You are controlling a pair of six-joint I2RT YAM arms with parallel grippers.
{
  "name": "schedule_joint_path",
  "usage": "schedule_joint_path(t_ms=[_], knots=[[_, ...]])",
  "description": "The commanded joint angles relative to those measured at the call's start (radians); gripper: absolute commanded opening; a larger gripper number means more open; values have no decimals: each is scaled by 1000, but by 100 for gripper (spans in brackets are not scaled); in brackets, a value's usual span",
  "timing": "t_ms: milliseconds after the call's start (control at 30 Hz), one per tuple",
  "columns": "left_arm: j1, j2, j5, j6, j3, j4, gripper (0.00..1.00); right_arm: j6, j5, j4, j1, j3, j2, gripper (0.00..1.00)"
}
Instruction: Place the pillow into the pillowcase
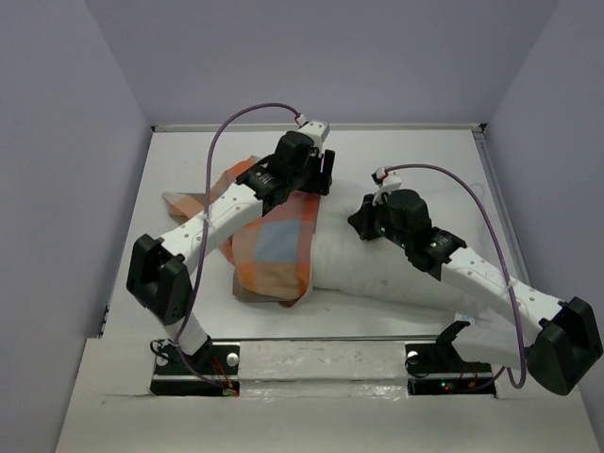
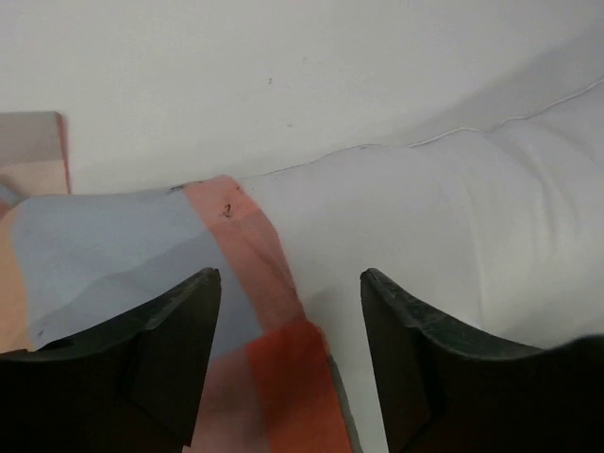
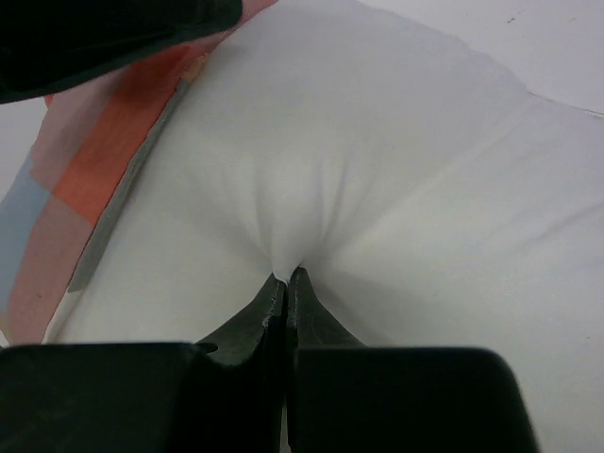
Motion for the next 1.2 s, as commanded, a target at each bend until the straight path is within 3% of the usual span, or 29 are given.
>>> schedule_joint_path(t_ms=[0, 233, 367, 500, 533, 633, 800, 1033, 1167], knots=[[-38, -123, 14, 2, -64, 32, 75, 53, -8, 31, 24, -34, -20, 0], [-76, -109, -113, 23, -104, -15, 77, 53, 36, 35, 45, -34, -30, 0], [-82, -89, -146, 29, -113, -20, 69, 55, 42, 35, 45, -37, -32, 0], [-90, -62, -218, 39, -107, -15, 51, 58, 42, 41, 45, -42, -40, 0], [-91, -58, -230, 37, -107, -6, 38, 56, 33, 45, 54, -42, -41, 0], [-94, -63, -235, 28, -101, 43, 20, 53, 18, 58, 55, -48, -38, 0], [-151, -97, -180, 29, -46, 118, 4, 65, 4, 112, 75, -50, -15, 0], [-214, -183, -8, -15, -52, 219, 0, 101, -120, 248, 94, -46, -11, 0], [-202, -212, -6, -26, -85, 245, 0, 102, -152, 279, 117, -48, -12, 0]])
